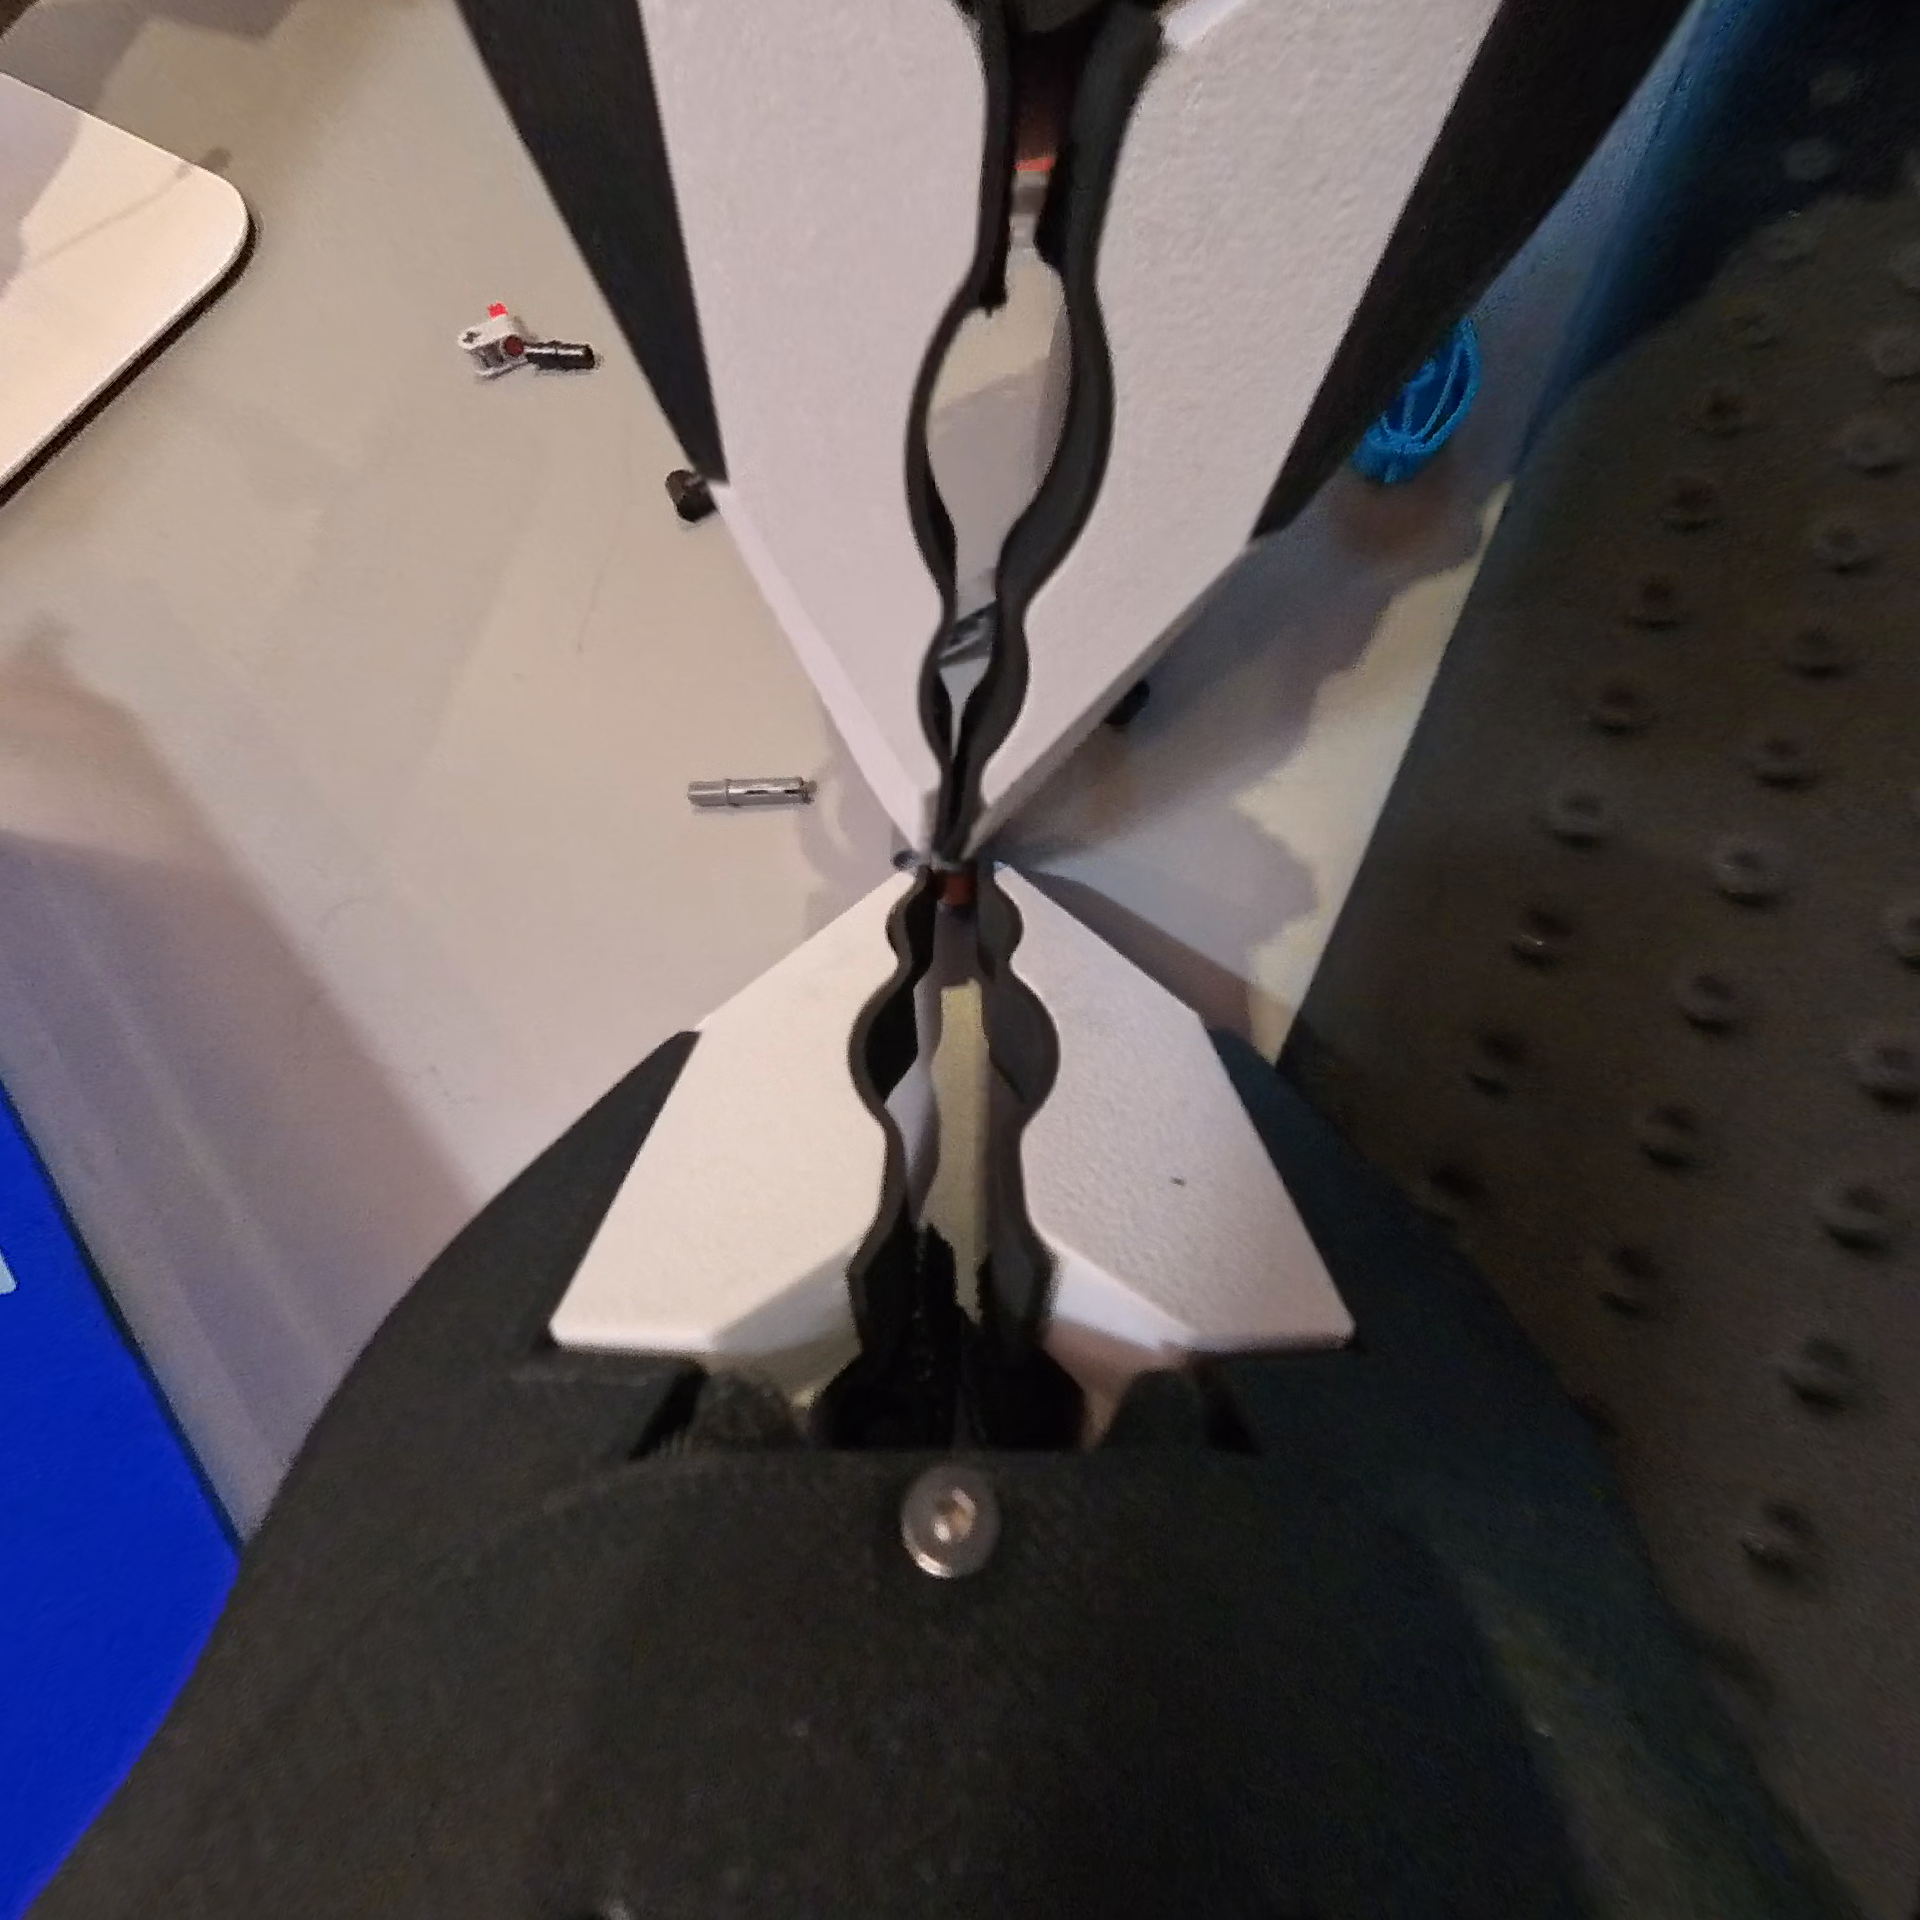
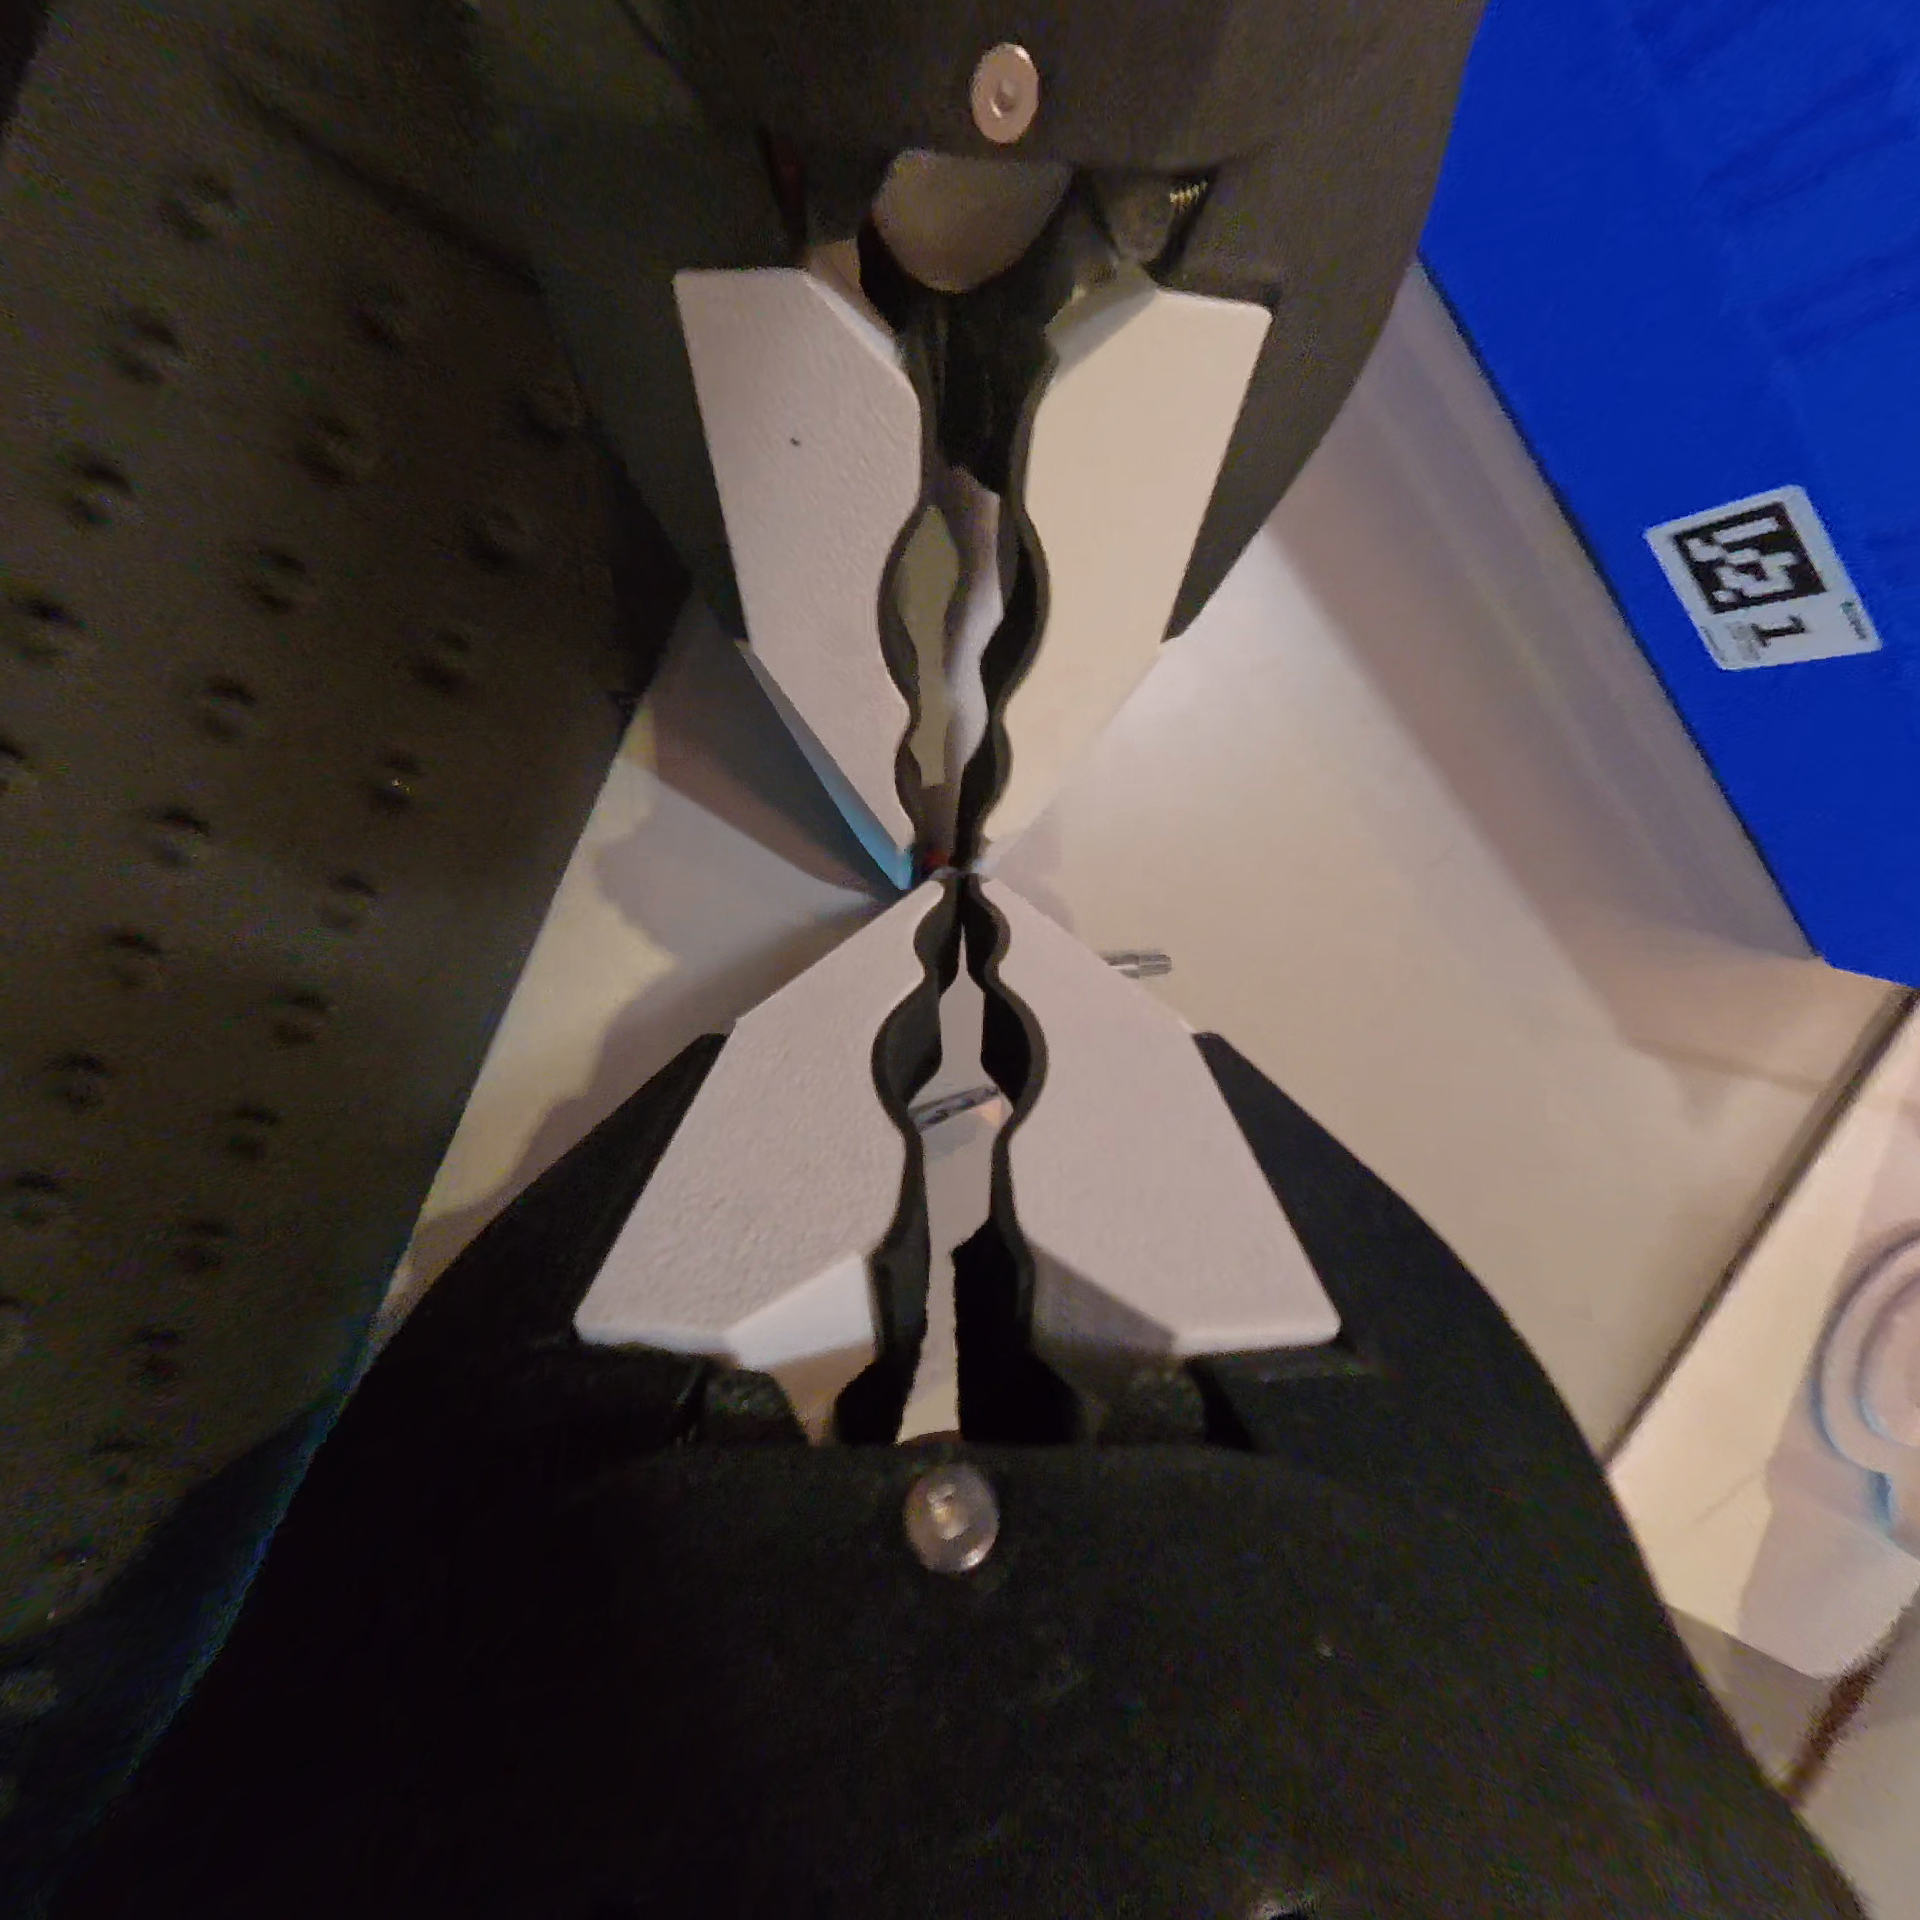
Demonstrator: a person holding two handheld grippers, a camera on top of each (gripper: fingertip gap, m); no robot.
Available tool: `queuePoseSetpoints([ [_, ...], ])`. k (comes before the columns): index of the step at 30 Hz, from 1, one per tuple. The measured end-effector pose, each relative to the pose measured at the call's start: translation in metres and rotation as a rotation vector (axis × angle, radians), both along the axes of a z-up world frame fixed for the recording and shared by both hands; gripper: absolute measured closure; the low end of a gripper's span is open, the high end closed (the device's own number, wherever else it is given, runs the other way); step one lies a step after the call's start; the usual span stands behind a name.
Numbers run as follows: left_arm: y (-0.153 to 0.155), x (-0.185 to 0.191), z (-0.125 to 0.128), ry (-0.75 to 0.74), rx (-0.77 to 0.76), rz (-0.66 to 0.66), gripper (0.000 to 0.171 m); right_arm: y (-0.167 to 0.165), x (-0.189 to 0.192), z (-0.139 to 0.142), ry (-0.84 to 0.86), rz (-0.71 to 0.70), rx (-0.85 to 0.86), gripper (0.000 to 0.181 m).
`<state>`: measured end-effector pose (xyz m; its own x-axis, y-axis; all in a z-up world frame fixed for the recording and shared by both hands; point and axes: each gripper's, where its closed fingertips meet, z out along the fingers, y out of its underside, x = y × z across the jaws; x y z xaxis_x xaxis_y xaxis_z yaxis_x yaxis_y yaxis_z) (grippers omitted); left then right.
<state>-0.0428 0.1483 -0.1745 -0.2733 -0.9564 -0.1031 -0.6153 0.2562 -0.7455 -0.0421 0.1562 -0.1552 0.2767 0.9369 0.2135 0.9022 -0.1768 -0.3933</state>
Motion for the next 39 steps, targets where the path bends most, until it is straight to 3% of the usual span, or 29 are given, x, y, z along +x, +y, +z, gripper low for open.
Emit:
queuePoseSetpoints([
  [31,0.001,-0.002,-0.002,0.007,-0.001,0.012,0.165,0.001,-0.006,-0.004,0.019,-0.029,-0.05,0.181],
  [36,0.002,-0.002,-0.001,-0.001,0.011,0.02,0.166,-0.003,0.007,0.027,0.14,-0.109,0.027,0.181],
  [39,0.005,-0.002,-0.002,0.017,-0.019,0.032,0.157,-0.009,0.017,0.023,0.101,-0.137,0.047,0.169],
])
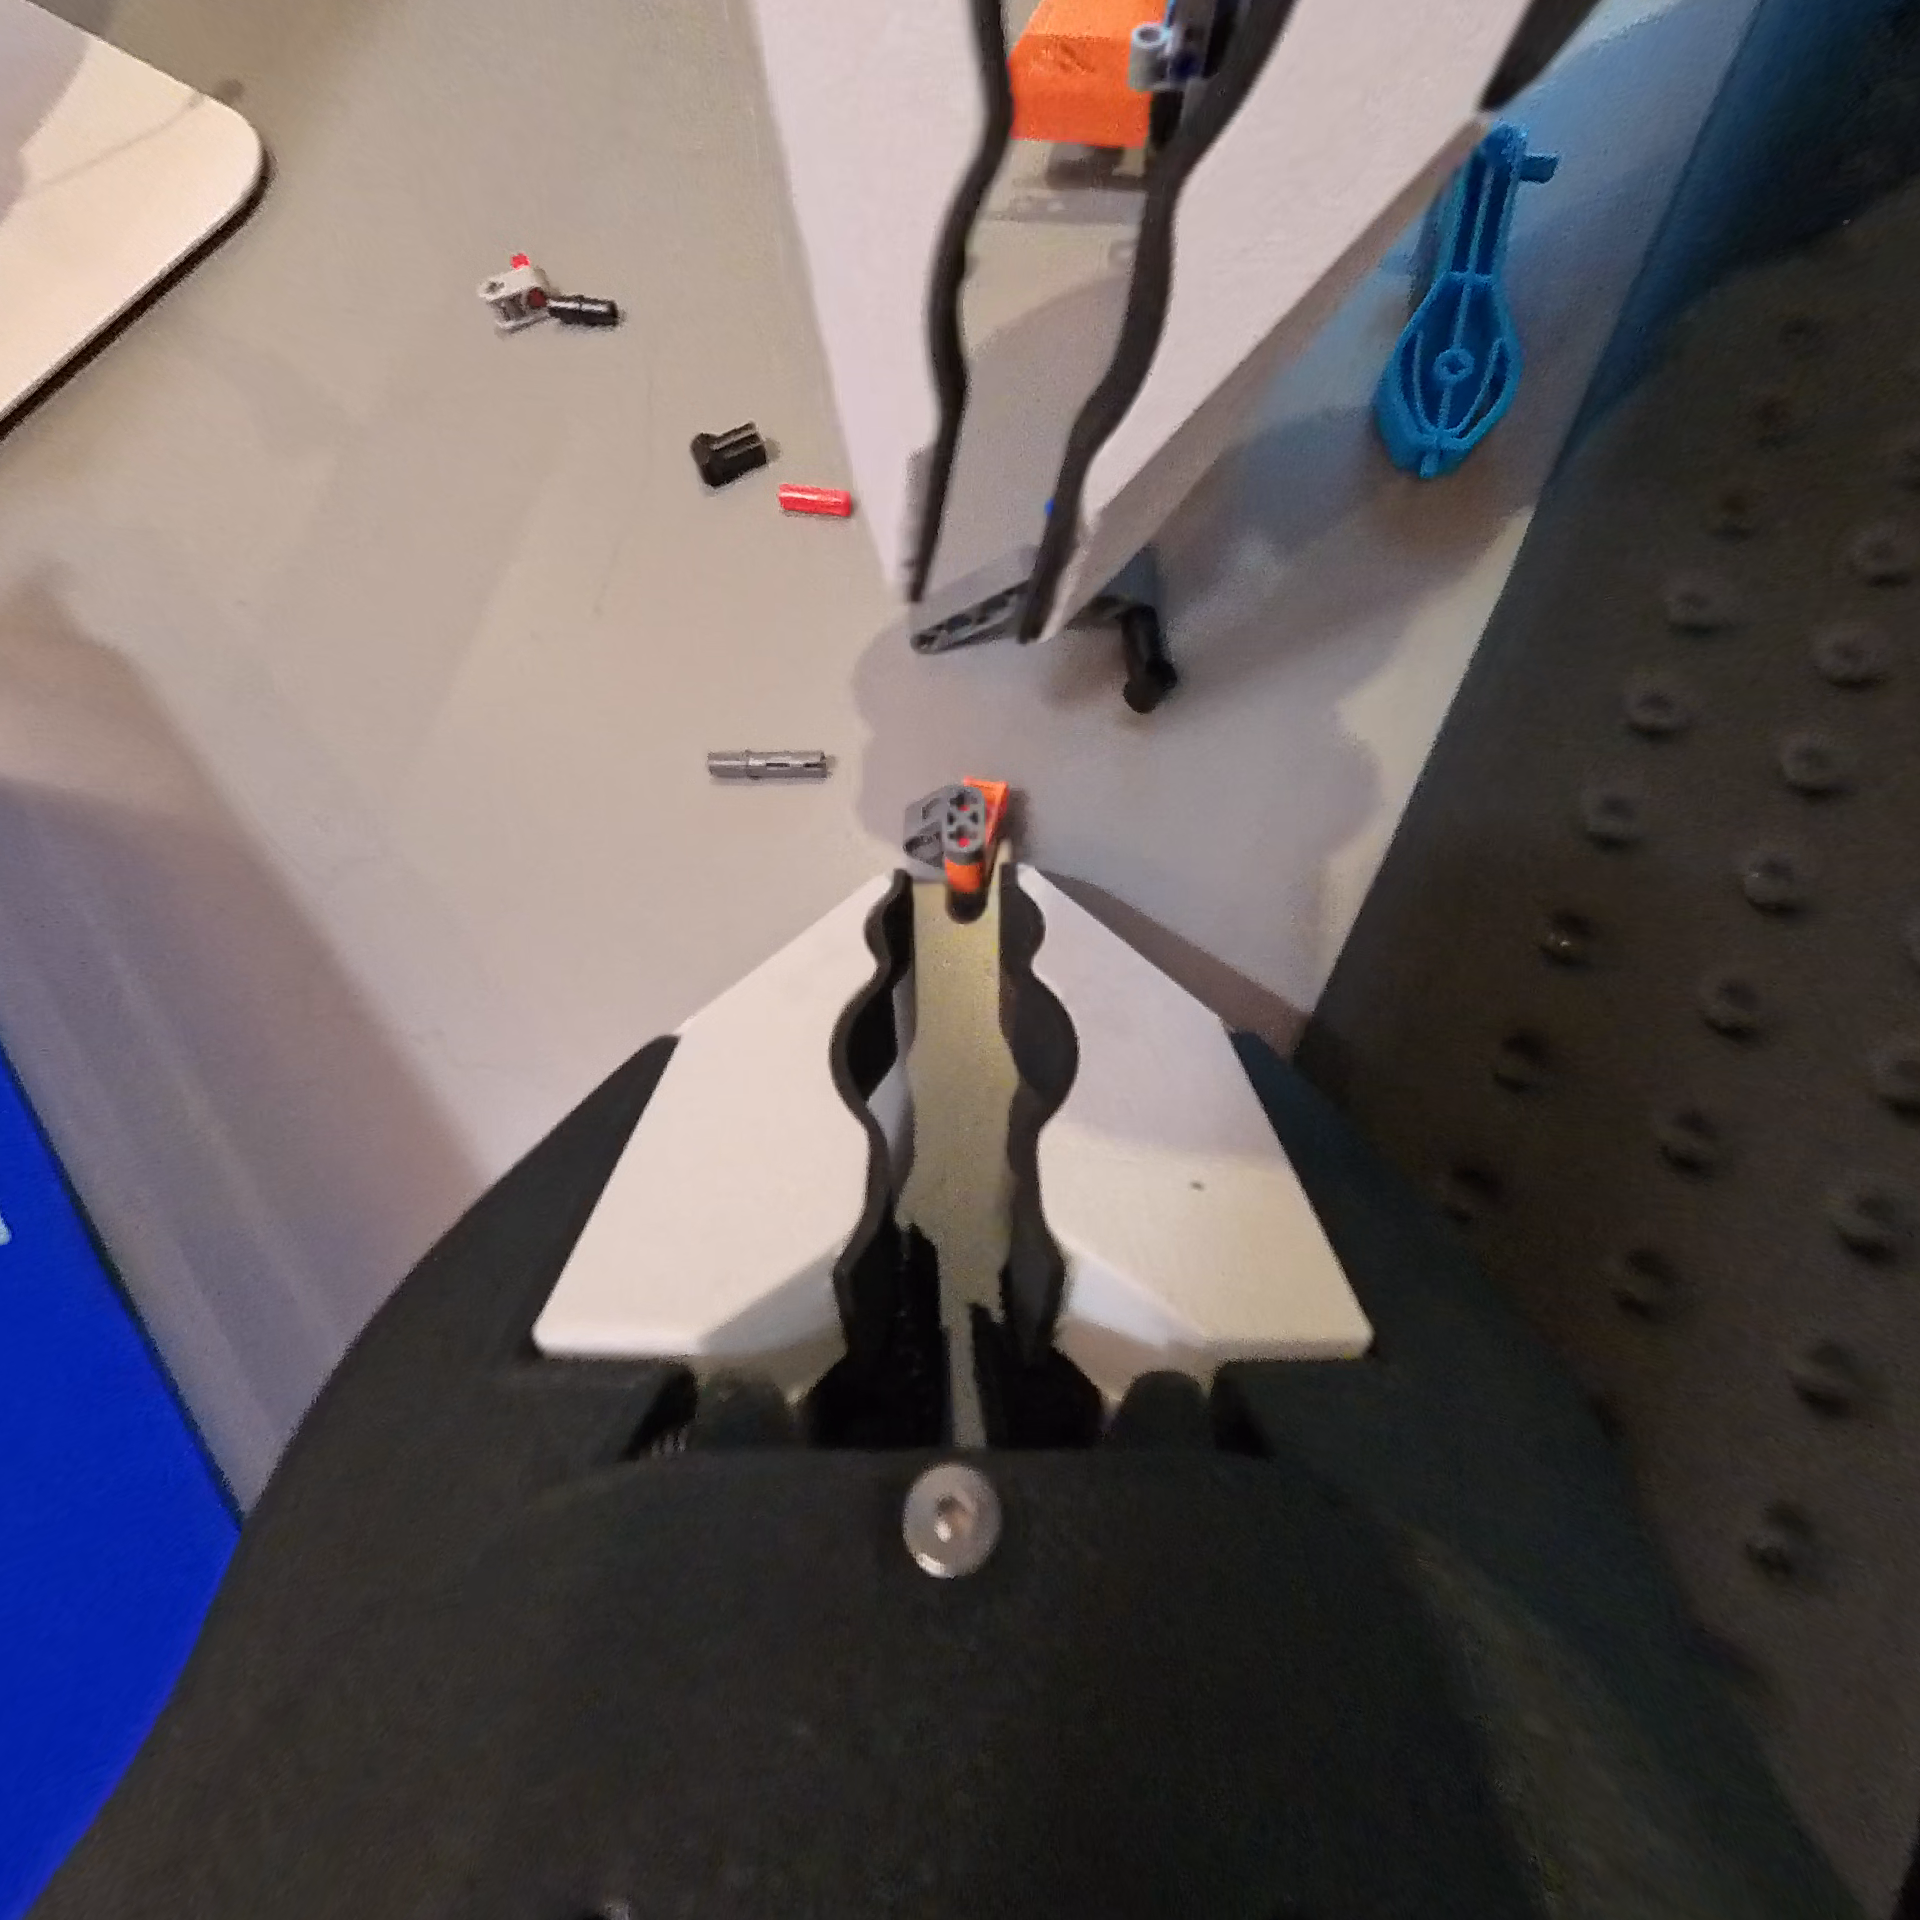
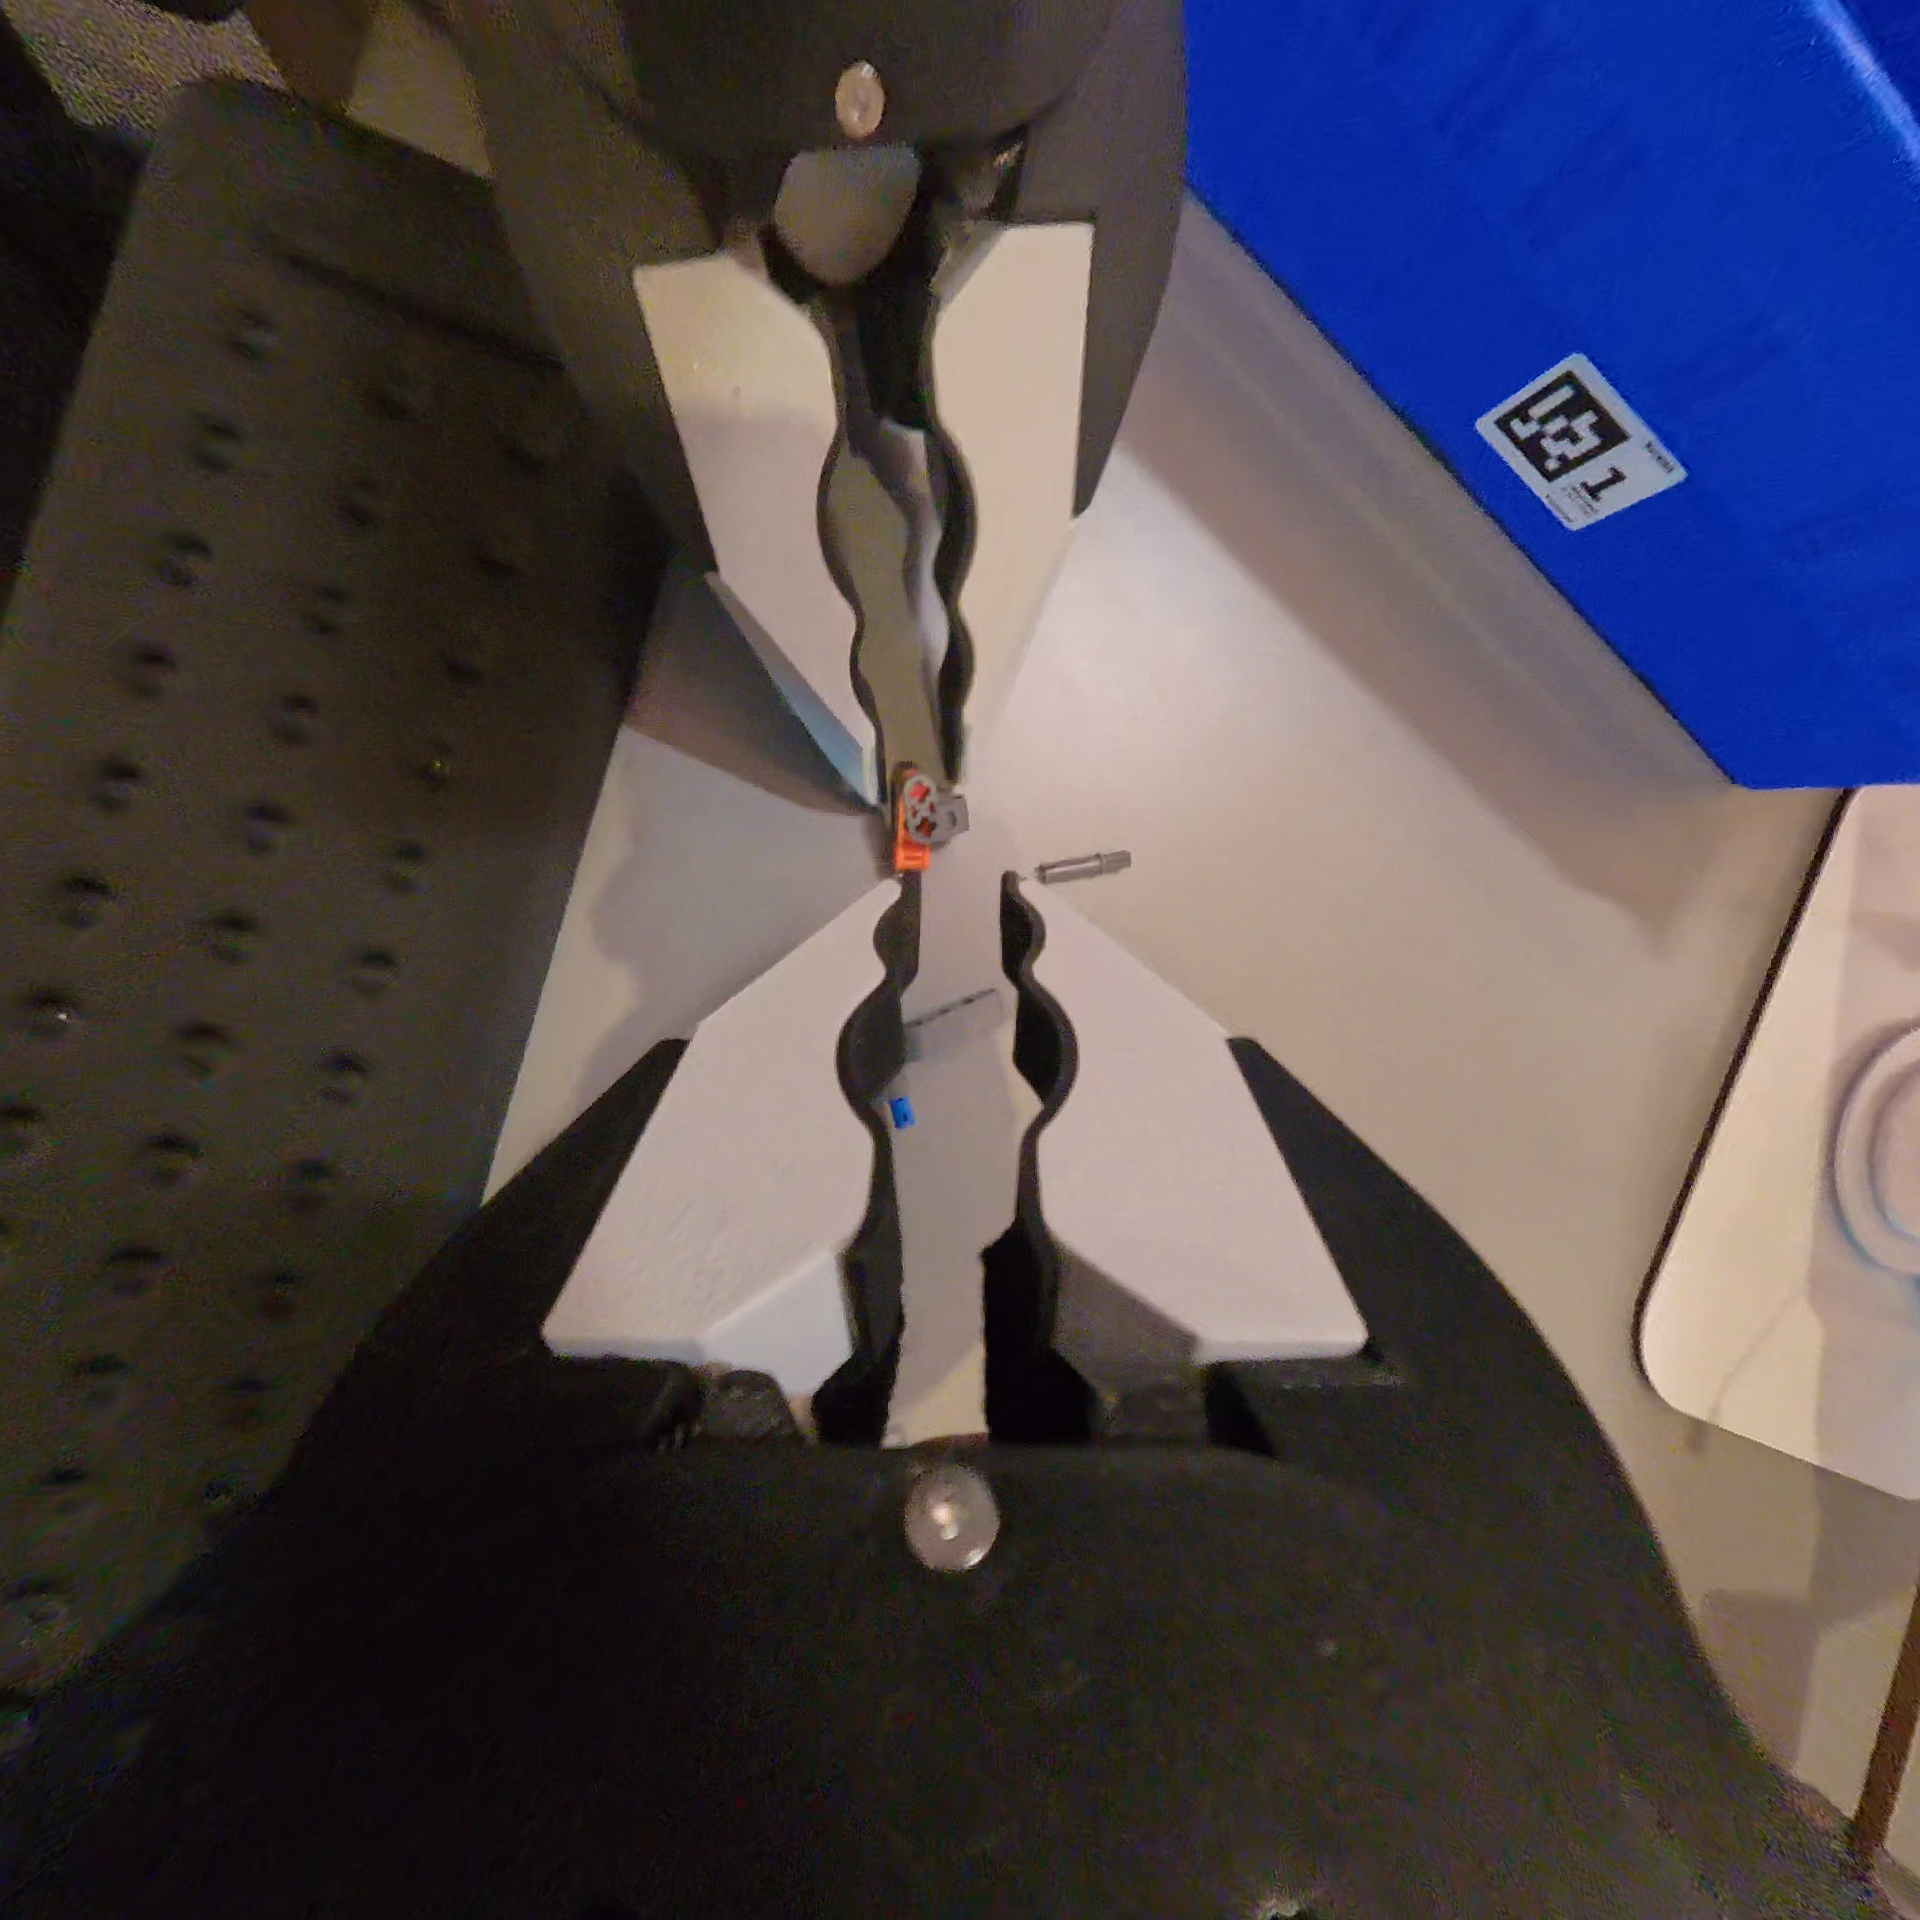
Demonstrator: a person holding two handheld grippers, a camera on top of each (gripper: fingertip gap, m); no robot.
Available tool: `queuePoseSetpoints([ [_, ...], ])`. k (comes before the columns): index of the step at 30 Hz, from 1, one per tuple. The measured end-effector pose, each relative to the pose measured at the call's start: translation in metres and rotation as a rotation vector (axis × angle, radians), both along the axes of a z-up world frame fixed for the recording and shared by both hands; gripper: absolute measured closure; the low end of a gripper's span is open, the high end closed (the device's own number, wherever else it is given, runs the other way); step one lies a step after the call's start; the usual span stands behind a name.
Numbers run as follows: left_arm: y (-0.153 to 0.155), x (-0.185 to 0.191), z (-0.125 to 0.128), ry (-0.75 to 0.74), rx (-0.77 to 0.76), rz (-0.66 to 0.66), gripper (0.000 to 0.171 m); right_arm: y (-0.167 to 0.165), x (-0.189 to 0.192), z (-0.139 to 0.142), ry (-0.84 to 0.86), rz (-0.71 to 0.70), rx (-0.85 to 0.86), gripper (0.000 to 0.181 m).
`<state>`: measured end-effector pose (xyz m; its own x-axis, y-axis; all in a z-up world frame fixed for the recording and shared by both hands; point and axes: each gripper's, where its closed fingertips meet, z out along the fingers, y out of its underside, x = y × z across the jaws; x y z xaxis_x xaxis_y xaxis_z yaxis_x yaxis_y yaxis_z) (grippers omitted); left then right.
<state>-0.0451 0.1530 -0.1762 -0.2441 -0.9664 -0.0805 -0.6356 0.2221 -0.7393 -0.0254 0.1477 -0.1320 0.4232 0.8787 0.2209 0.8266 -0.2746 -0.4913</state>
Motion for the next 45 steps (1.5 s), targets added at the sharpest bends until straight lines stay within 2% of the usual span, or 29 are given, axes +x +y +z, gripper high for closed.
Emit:
queuePoseSetpoints([
  [2,-0.003,0.0,-0.001,0.004,0.016,-0.022,0.163,-0.003,-0.001,-0.005,0.008,-0.001,0.005,0.172],
  [9,-0.001,0.005,-0.001,0.01,0.013,-0.005,0.166,0.0,-0.003,-0.01,0.05,-0.009,0.033,0.159],
  [12,-0.002,0.012,0.014,-0.048,-0.148,0.028,0.166,0.004,-0.007,-0.018,-0.025,0.023,0.121,0.145],
  [15,0.001,0.02,0.04,-0.144,-0.369,0.057,0.166,0.015,0.001,-0.017,-0.098,0.01,0.246,0.145],
  [18,0.001,0.023,0.055,-0.19,-0.508,0.052,0.166,0.025,0.009,-0.001,-0.065,-0.033,0.335,0.168],
  [20,0.004,0.027,0.069,-0.246,-0.558,0.054,0.166,0.025,0.011,0.009,0.02,-0.049,0.326,0.173],
  [24,0.004,0.031,0.095,-0.366,-0.566,0.009,0.163,0.021,0.013,0.028,0.24,-0.069,0.257,0.176],
  [26,0.003,0.032,0.107,-0.424,-0.563,-0.017,0.152,0.02,0.014,0.037,0.335,-0.081,0.23,0.176],
  [29,0.005,0.033,0.114,-0.481,-0.517,-0.031,0.137,0.015,0.01,0.055,0.532,-0.072,0.169,0.176],
  [32,0.002,0.037,0.12,-0.514,-0.467,-0.062,0.137,0.009,0.005,0.066,0.706,-0.052,0.064,0.176],
  [38,-0.011,0.041,0.133,-0.57,-0.425,-0.167,0.153,0.003,0.0,0.074,0.803,-0.018,0.024,0.176],
  [45,-0.001,0.043,0.141,-0.612,-0.368,-0.127,0.159,0.009,0.004,0.081,0.863,-0.055,0.033,0.175],
])
